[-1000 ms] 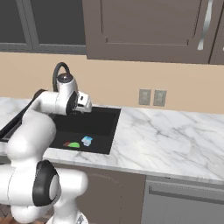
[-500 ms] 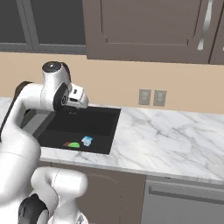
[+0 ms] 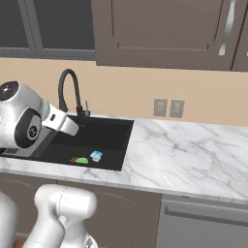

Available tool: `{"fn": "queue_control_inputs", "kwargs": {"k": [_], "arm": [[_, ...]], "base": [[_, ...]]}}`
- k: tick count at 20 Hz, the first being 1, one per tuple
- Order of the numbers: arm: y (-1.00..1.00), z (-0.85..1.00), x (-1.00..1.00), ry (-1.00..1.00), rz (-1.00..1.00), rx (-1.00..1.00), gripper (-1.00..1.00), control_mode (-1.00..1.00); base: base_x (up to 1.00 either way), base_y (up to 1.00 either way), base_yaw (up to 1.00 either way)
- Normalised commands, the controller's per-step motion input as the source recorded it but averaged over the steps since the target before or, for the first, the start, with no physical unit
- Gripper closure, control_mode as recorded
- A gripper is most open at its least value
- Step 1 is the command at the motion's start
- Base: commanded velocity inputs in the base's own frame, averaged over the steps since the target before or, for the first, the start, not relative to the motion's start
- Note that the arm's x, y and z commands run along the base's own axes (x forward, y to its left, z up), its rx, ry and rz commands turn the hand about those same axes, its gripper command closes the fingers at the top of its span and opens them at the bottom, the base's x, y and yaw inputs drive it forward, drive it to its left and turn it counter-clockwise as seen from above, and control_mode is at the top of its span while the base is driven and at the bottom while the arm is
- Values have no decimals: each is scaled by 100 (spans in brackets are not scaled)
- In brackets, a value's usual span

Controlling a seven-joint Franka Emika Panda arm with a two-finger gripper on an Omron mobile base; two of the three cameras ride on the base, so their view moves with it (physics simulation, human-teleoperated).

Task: Pick the cup and saucepan and place them in the sink. Then turn on the water.

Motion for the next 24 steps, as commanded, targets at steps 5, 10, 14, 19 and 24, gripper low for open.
{"fn": "queue_control_inputs", "kwargs": {"k": [5,10,14,19,24], "arm": [[16,1,-100,-2,-9,0,-100,-100],[15,-13,-99,1,1,-1,-100,-100],[2,-27,-21,0,9,-4,-100,-100],[-6,-30,46,-3,15,0,-100,-100],[-21,-44,46,1,17,-9,-100,-100]], "base": [[0,0,0],[0,0,0],[0,0,0],[0,0,0],[0,0,0]]}}
